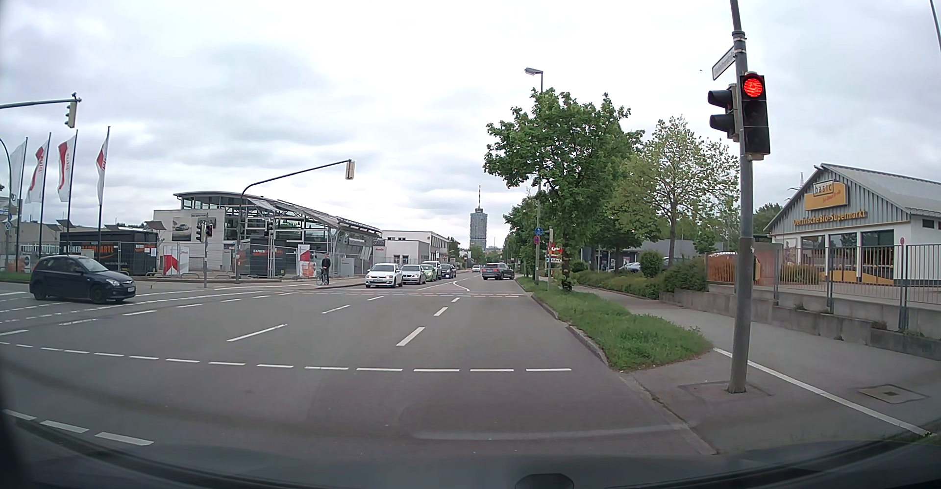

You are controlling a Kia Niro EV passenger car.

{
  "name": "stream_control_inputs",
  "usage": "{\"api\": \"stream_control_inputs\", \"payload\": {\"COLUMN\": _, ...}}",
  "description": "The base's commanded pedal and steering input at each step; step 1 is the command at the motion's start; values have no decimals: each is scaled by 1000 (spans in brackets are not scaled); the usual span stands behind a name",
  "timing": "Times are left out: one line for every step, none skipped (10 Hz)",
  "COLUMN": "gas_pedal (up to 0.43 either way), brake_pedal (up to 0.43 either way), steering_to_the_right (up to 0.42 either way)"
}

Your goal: Follow the waypoints while adhering to traffic rules and regulations

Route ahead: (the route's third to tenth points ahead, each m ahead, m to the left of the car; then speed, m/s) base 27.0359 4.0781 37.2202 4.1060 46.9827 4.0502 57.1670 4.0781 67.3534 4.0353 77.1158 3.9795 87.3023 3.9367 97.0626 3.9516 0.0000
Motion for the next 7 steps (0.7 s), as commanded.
{"api": "stream_control_inputs", "payload": {"gas_pedal": 0, "brake_pedal": 268, "steering_to_the_right": 2}}
{"api": "stream_control_inputs", "payload": {"gas_pedal": 0, "brake_pedal": 268, "steering_to_the_right": 2}}
{"api": "stream_control_inputs", "payload": {"gas_pedal": 0, "brake_pedal": 268, "steering_to_the_right": 2}}
{"api": "stream_control_inputs", "payload": {"gas_pedal": 0, "brake_pedal": 268, "steering_to_the_right": 2}}
{"api": "stream_control_inputs", "payload": {"gas_pedal": 0, "brake_pedal": 262, "steering_to_the_right": 2}}
{"api": "stream_control_inputs", "payload": {"gas_pedal": 0, "brake_pedal": 268, "steering_to_the_right": 2}}
{"api": "stream_control_inputs", "payload": {"gas_pedal": 0, "brake_pedal": 268, "steering_to_the_right": 2}}
